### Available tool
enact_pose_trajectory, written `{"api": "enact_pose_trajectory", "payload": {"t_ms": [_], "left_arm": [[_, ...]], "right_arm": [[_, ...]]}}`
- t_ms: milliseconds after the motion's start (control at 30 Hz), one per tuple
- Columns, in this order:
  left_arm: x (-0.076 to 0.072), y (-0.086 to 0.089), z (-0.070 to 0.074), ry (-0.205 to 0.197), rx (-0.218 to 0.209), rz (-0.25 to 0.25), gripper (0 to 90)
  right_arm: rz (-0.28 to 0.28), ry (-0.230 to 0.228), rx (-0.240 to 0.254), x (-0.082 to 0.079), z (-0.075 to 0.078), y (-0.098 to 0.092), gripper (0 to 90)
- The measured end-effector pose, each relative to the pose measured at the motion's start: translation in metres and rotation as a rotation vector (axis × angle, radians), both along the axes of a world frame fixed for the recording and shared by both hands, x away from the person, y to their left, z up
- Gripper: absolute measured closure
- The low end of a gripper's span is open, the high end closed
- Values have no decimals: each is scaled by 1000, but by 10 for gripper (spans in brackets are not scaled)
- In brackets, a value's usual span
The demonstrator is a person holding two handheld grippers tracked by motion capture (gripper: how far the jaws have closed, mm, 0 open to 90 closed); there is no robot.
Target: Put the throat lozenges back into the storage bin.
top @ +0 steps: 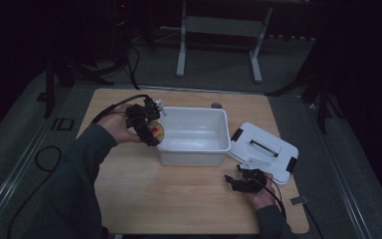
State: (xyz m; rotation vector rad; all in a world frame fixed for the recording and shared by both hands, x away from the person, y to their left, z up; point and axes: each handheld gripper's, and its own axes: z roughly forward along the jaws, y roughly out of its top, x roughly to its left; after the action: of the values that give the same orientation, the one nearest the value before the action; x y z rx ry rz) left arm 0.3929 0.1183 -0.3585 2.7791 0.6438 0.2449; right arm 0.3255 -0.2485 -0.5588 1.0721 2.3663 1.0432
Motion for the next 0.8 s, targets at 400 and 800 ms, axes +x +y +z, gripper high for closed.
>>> {"api": "enact_pose_trajectory", "payload": {"t_ms": [400,800], "left_arm": [[6,-15,-3,17,12,-12,206],[13,-29,-4,32,31,-22,206]], "right_arm": [[0,1,-1,0,0,0,325],[0,1,-1,0,0,0,324]]}}
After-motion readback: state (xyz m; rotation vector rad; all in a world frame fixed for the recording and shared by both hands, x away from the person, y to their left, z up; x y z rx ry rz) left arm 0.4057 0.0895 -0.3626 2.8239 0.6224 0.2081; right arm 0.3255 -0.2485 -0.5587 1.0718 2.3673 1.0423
